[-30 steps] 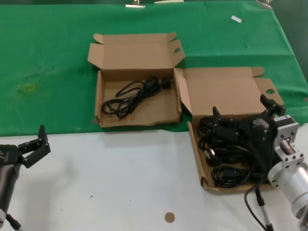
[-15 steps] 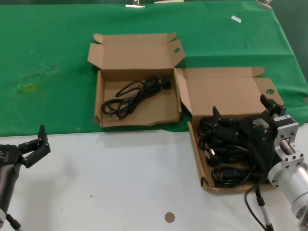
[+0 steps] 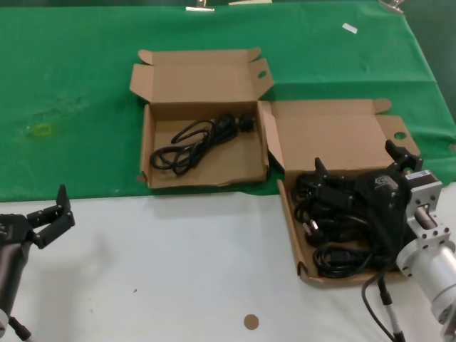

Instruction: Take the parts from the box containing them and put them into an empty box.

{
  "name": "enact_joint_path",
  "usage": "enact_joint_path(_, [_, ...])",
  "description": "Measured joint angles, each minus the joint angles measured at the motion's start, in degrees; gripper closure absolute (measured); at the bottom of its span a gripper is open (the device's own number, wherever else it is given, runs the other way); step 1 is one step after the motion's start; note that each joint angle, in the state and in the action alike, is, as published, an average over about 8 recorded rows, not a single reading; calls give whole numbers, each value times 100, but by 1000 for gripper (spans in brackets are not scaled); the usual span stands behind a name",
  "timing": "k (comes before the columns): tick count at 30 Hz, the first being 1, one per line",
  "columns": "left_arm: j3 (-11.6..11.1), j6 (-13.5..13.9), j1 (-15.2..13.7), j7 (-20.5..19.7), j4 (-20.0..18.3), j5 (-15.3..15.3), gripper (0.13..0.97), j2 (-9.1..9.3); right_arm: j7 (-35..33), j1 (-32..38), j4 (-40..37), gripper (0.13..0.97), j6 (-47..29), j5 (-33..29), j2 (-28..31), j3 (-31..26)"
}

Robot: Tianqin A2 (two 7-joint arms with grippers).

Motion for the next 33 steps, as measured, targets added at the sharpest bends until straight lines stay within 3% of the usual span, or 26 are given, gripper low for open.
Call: enact_joint_path(33, [0, 0, 0, 0, 0, 0, 132, 0, 0, 0, 0, 129, 0, 0, 0, 0])
